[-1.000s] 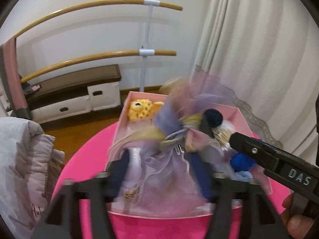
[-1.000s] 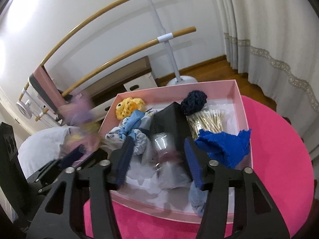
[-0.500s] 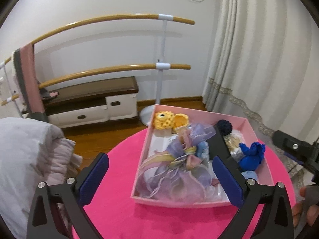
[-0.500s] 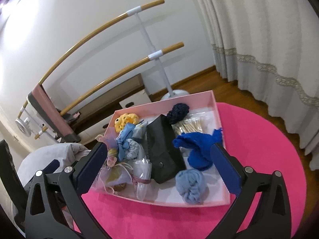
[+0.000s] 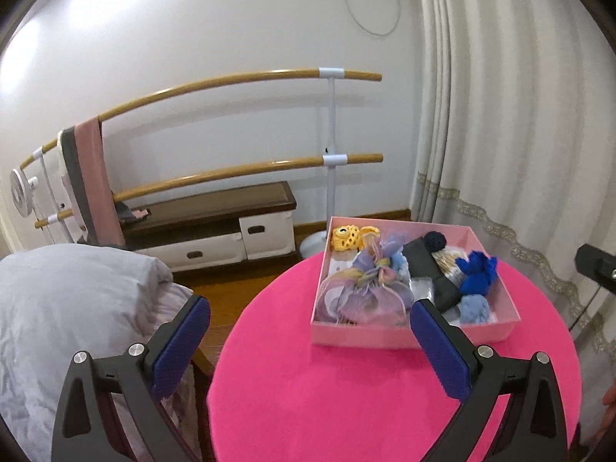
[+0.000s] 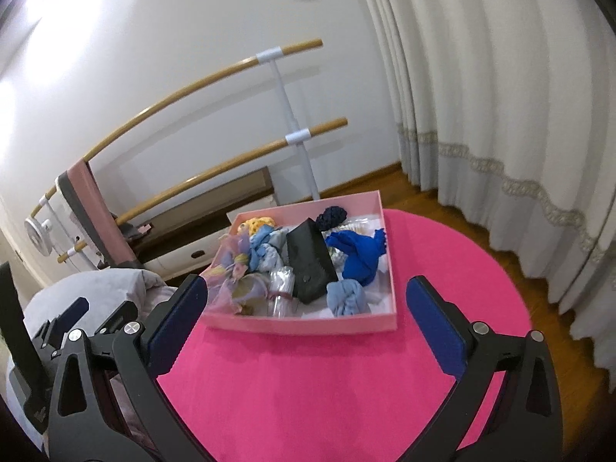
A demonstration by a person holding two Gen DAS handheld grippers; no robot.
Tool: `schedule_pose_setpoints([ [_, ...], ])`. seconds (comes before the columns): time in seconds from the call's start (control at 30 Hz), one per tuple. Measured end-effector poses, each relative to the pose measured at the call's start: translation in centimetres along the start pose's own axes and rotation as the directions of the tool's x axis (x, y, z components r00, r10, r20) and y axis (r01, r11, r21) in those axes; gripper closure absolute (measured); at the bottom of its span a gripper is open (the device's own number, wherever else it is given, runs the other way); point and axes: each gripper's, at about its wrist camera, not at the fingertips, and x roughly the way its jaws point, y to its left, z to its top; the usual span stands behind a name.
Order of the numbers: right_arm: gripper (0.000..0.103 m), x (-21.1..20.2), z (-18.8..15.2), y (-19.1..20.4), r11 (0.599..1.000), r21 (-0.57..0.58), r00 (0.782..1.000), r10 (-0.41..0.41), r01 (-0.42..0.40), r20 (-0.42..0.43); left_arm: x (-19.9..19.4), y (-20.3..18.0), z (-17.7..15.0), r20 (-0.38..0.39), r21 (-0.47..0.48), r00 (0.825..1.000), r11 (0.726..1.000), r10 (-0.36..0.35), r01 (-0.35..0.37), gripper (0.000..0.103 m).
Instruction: Organize soft objects
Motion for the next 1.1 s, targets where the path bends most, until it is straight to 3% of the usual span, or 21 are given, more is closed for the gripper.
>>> schedule_pose_setpoints([
  [0.23, 0.0, -7.1, -3.3, 2.1, 0.998, -0.061, 0.997, -0.031, 0.035, 0.068, -8.6, 1.7, -3.4, 0.046, -0.024, 0.999, 1.0, -0.018, 0.019, 0.0],
  [0.6, 0.0, -14.7, -8.0, 4.4, 0.991, -0.104, 0.987, -0.069, 0.085, 0.148, -21.1, 3.5, -8.1, 0.129, -0.024, 0.991, 0.999, -0.036, 0.039, 0.0],
  [0.87, 0.0, -19.0, -10.0, 5.7, 0.986, -0.124, 0.972, -0.08, 0.11, 0.221, -26.6, 3.4, -10.6, 0.157, -0.027, 0.986, 0.998, -0.056, 0.061, 0.0],
  [1.1, 0.0, -20.0, -10.3, 5.6, 0.986, -0.118, 0.964, -0.088, 0.121, 0.252, -29.2, 2.7, -11.3, 0.178, -0.006, 0.982, 0.998, -0.065, 0.067, 0.0],
])
